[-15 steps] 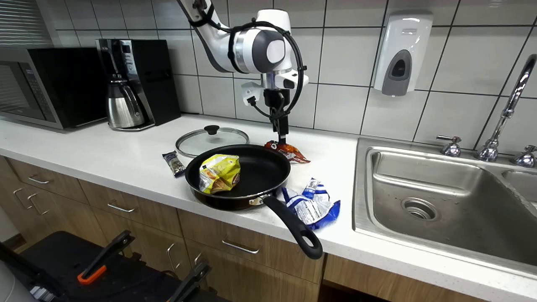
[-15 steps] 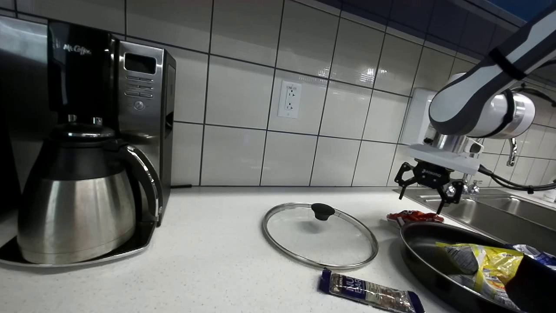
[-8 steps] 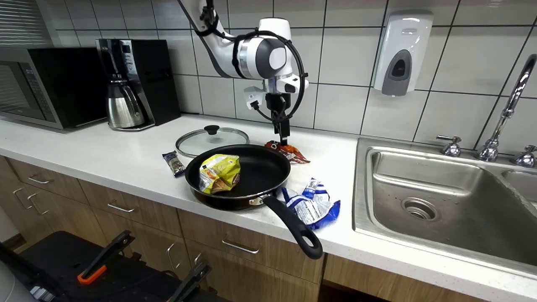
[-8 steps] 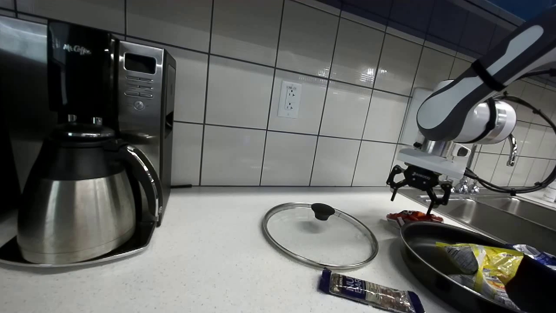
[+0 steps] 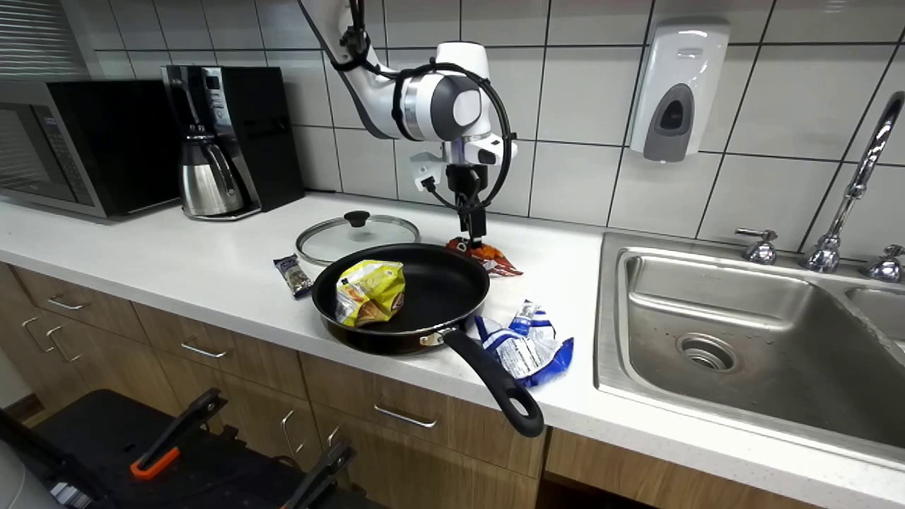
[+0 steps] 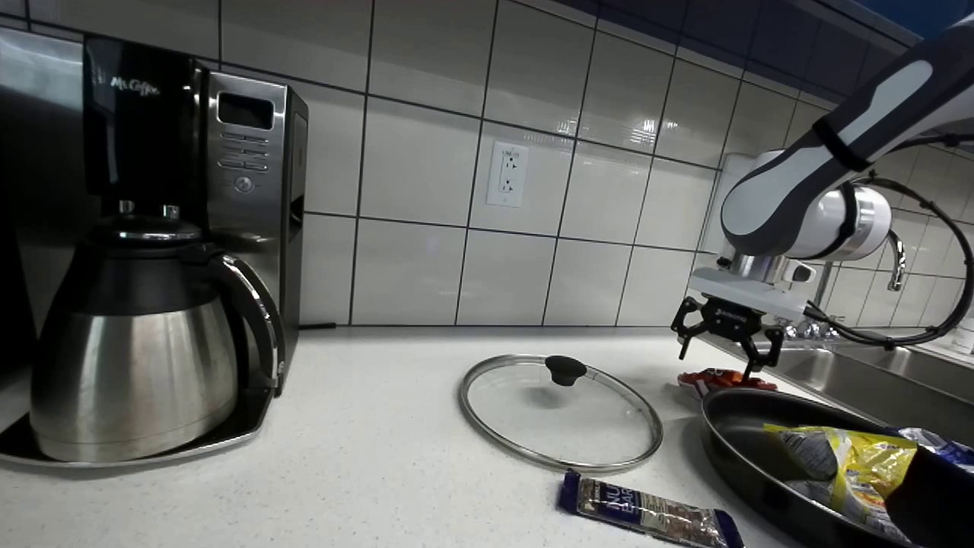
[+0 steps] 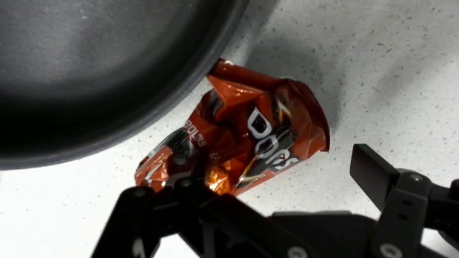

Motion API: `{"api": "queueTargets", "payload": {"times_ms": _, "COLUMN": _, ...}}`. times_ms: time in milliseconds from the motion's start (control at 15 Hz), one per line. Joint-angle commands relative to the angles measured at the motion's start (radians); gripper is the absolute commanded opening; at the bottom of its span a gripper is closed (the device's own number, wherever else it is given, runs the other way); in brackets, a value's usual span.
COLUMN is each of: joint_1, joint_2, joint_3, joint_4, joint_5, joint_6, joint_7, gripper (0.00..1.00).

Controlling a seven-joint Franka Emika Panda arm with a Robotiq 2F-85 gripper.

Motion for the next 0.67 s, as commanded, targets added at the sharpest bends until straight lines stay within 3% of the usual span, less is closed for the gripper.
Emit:
{"api": "queueTargets", "payload": {"times_ms": 0, "joint_1": 0.011, "joint_2": 0.013, "joint_3": -0.012, "joint_4": 0.034, "joint_5": 0.028, "joint_6": -0.042, "joint_7": -0.017, "gripper": 1.0}}
{"api": "queueTargets", "payload": {"times_ms": 67, "joint_1": 0.011, "joint_2": 0.012, "joint_3": -0.012, "joint_4": 0.032, "joint_5": 0.029, "joint_6": -0.041, "joint_7": -0.018, "gripper": 1.0}}
{"api": "queueTargets", "payload": {"times_ms": 133, "joint_1": 0.012, "joint_2": 0.011, "joint_3": -0.013, "joint_4": 0.029, "joint_5": 0.031, "joint_6": -0.037, "joint_7": -0.014, "gripper": 0.75}}
{"api": "queueTargets", "payload": {"times_ms": 200, "joint_1": 0.011, "joint_2": 0.009, "joint_3": -0.014, "joint_4": 0.027, "joint_5": 0.032, "joint_6": -0.037, "joint_7": -0.015, "gripper": 0.74}}
{"api": "queueTargets", "payload": {"times_ms": 600, "joint_1": 0.012, "joint_2": -0.001, "joint_3": -0.018, "joint_4": 0.013, "joint_5": 0.034, "joint_6": -0.033, "joint_7": -0.015, "gripper": 0.27}}
